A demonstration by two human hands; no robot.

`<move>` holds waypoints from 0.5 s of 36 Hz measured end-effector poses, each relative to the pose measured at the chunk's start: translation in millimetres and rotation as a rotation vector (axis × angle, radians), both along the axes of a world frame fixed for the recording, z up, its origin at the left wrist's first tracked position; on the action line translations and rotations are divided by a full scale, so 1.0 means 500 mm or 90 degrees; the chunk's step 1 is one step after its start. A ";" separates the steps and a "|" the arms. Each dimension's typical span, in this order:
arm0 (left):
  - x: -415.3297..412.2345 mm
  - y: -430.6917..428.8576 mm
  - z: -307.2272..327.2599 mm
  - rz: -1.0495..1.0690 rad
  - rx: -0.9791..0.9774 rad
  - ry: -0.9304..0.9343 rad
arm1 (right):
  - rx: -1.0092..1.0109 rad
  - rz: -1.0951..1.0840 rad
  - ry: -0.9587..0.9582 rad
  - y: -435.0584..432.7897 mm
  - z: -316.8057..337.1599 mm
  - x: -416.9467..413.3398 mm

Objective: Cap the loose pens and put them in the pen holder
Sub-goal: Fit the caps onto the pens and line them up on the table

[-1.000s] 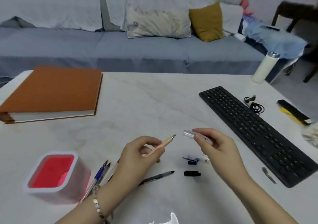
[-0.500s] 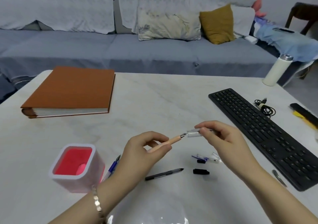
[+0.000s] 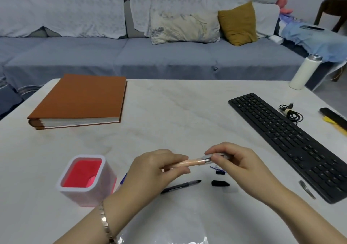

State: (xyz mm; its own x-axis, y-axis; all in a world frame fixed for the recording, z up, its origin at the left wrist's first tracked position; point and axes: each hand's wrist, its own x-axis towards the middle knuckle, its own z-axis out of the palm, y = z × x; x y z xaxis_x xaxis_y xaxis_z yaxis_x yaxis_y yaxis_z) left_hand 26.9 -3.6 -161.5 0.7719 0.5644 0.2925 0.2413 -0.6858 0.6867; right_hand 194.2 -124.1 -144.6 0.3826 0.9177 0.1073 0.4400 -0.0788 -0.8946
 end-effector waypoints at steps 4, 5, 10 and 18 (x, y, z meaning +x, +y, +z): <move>0.015 -0.013 -0.012 -0.034 0.003 0.006 | 0.031 0.019 -0.001 0.005 -0.011 -0.017; 0.019 -0.014 -0.015 -0.036 -0.009 0.003 | 0.042 0.021 -0.009 0.006 -0.015 -0.019; 0.026 -0.018 -0.023 -0.026 -0.108 0.001 | 0.073 0.004 -0.032 0.003 -0.046 -0.029; 0.040 -0.010 -0.038 -0.067 -0.492 0.106 | 0.137 0.026 -0.165 -0.007 -0.109 -0.032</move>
